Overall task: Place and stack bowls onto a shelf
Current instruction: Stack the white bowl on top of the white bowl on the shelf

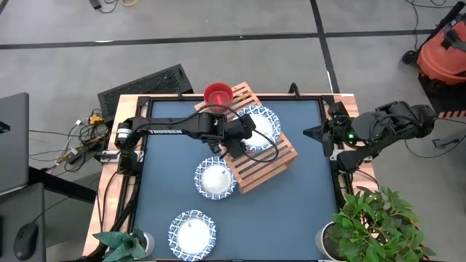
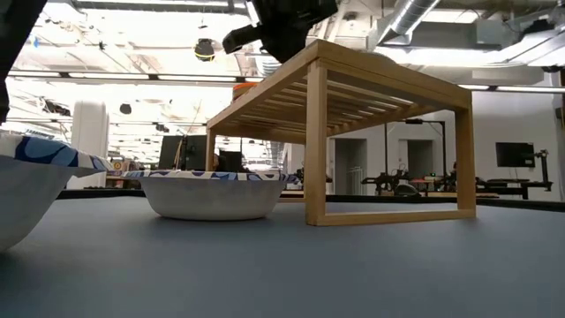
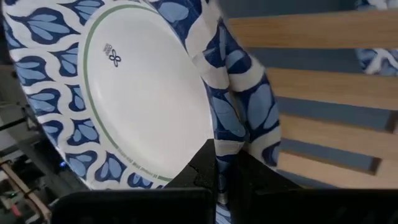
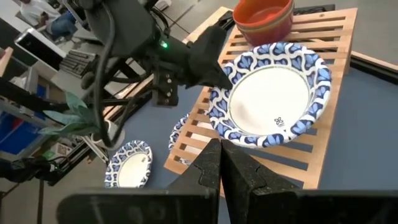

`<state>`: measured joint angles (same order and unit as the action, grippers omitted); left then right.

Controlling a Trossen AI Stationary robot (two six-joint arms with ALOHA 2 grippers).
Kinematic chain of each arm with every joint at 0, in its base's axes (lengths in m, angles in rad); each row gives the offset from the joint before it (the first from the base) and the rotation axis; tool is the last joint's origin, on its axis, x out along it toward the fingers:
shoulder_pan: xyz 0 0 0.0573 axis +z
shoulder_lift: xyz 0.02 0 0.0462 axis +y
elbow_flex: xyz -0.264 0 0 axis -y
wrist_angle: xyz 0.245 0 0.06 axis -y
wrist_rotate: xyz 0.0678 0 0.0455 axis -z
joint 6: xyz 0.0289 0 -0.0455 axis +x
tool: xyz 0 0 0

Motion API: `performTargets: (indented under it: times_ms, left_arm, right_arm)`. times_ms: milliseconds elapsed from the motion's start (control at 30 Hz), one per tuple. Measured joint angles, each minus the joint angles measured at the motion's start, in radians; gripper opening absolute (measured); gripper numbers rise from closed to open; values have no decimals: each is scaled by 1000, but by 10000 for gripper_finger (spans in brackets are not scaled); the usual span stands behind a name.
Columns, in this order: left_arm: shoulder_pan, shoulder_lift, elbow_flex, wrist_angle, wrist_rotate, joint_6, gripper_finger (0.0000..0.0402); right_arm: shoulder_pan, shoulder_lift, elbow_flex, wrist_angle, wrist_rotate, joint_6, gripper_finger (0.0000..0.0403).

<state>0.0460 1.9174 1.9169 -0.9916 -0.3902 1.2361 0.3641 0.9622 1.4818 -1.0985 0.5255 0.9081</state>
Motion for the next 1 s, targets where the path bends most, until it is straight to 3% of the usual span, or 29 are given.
performTargets:
  times_ms: [433, 800, 1000]
  left_arm:
    - [-1, -12, 0, 6, 45, -25, 10]
    - [-8, -20, 0, 8, 17, -29, 129]
    - [-25, -40, 11, 9, 26, -44, 165]
  right_arm:
    - [0, 0, 0, 0, 0, -26, 36]
    - [0, 0, 0, 0, 0, -28, 36]
    - [0, 0, 0, -1, 0, -51, 36]
